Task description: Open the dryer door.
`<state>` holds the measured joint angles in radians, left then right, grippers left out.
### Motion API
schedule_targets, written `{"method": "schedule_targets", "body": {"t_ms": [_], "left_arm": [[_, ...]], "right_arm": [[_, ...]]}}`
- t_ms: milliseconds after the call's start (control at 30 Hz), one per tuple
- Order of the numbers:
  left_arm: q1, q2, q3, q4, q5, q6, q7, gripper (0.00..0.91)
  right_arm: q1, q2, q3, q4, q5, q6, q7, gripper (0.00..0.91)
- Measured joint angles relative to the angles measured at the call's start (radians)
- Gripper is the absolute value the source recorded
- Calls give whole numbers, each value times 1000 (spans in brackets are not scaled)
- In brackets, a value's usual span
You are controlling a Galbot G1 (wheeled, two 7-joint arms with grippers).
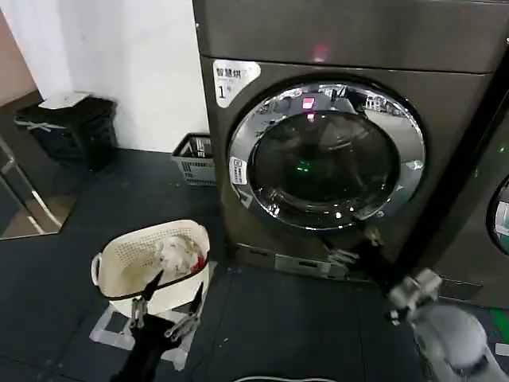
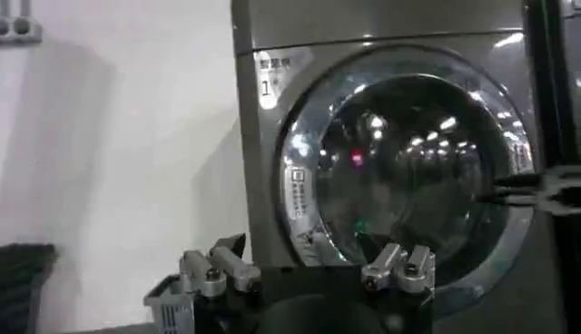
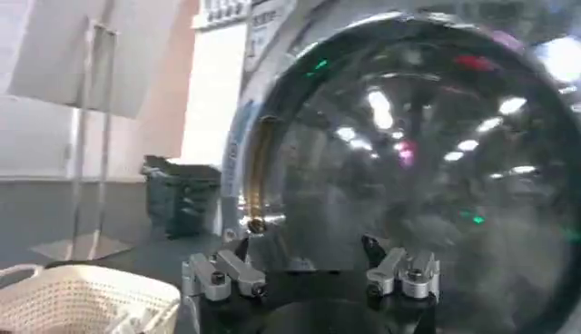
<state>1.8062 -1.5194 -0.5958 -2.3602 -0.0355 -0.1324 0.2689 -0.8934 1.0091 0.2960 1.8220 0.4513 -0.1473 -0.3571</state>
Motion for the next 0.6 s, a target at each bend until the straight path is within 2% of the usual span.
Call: {"method": "schedule_targets", "body": {"t_ms": [233,600], "left_arm": [[17,-10,5,-15,11,-10,-1,907],[30,-23,2,-32,37,-26,-3,907]], "right_arm": [[198,51,-159,-155,-2,9,-25,907],[364,123,-253,-291,-16,11,-48,907]]}}
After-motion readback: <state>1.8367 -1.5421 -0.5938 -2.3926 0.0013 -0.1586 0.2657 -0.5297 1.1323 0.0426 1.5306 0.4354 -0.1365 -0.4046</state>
